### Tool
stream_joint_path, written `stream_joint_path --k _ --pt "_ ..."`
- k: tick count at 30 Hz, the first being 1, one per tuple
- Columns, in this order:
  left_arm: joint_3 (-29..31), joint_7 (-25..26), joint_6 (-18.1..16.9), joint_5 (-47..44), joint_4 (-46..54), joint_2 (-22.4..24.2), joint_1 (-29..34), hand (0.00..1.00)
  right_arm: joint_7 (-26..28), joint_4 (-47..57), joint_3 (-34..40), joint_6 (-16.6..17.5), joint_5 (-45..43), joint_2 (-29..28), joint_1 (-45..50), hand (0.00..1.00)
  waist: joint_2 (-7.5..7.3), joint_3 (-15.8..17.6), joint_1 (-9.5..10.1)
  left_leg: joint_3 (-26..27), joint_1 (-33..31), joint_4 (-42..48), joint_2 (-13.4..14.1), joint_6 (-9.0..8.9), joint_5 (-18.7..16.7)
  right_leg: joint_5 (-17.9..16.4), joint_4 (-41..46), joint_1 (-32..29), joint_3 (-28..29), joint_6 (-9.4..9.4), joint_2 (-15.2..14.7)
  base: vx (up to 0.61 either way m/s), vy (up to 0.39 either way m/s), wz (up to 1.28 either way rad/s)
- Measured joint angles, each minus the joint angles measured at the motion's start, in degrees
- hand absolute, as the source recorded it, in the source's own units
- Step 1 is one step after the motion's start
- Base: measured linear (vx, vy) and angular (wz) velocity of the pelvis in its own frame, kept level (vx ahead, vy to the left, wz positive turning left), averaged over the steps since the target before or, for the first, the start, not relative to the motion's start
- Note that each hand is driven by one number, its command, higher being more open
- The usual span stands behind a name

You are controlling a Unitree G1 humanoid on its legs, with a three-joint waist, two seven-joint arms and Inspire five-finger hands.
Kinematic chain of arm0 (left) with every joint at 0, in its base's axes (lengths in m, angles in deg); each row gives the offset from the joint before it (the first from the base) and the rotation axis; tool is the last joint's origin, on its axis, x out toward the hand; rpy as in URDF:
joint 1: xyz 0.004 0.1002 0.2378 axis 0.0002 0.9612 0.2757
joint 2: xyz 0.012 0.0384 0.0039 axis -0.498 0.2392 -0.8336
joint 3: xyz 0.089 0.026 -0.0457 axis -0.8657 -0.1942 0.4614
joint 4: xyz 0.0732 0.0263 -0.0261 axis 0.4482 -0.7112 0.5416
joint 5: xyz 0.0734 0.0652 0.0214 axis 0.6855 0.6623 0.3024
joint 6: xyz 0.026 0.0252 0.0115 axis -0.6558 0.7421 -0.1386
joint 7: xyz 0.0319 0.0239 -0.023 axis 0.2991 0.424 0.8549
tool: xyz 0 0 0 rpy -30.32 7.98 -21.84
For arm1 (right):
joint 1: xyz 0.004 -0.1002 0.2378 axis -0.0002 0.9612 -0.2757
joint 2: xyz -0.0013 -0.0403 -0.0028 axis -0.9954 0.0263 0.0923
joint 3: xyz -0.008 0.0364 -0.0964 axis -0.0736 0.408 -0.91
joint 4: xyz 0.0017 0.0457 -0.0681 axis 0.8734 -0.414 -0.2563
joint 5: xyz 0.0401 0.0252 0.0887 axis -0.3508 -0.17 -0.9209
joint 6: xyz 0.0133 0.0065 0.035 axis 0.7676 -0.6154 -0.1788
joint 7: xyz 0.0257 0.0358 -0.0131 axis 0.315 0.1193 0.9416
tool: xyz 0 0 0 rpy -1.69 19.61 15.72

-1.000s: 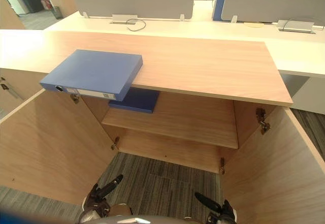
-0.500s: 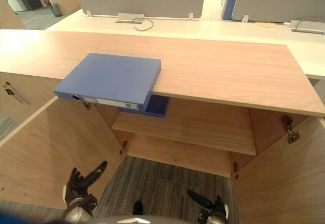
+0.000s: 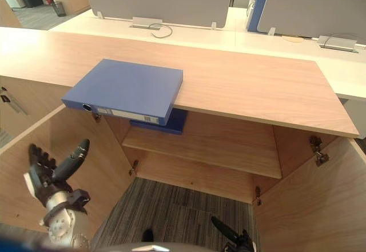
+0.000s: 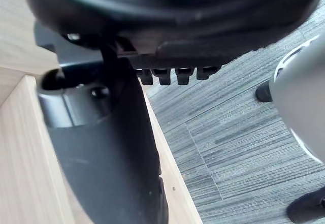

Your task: Walk over to the cabinet, pick up the folder, carry it to the office cabinet, place the folder inside the office cabinet, then close the office cabinet door

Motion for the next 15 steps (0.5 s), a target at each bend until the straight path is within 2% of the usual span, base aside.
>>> stream_joint_path --k 4,8,11,12,15 --pt "0.57 6.98 2.03 15.84 6.29 0.19 0.85 1.0 -0.06 0.01 -0.09 -0.01 -0.01 0.16 0.21 1.0 0.8 -0.57 0.26 -0.79 0.37 -0.03 0.08 0.01 -0.02 0.17 -0.77 1.31 -1.13 0.05 0.16 -0.02 -0.009 0.11" --pt "-0.47 11.68 3.13 23.52 9.48 -0.4 0.58 1.0 -0.26 -0.13 -0.44 0.06 0.04 0.3 -0.2 1.0 1.28 -1.09 0.3 -0.87 0.36 -0.04 0.65 -0.27 -0.32 0.71 -1.74 1.64 -1.2 -0.26 0.8 -0.03 -0.002 0.01" --pt "-3.87 13.93 4.3 29.58 9.75 -0.98 -1.78 1.0 -0.51 -1.79 -2.6 0.07 0.12 1.47 -0.61 1.0 1.56 -1.55 1.13 -0.79 -0.11 -0.03 1.06 -0.24 -0.38 1.63 -3.24 1.7 -1.01 -0.46 1.52 -0.04 -0.001 -0.03" --pt "-7.14 14.85 5.35 34.21 9.78 -2.42 -3.97 1.0 -0.47 -3.59 -2.57 0.07 0.15 1.85 -1.35 1.0 1.66 -1.71 1.33 -0.78 -0.52 -0.03 1.18 -0.44 -0.22 2.02 -3.86 1.56 -0.88 -0.67 1.99 -0.03 -0.002 -0.04" --pt "-11.03 14.53 5.66 41.35 9.81 -6.58 -6.47 1.0 -0.41 -5.95 -2.36 0.1 0.14 2.12 -2.57 1.0 1.37 -2.26 1.19 -0.34 -0.66 -0.02 1.59 -0.78 0.06 2.29 -4.23 1.38 -0.21 -0.92 2.43 0.0 -0.006 -0.09"
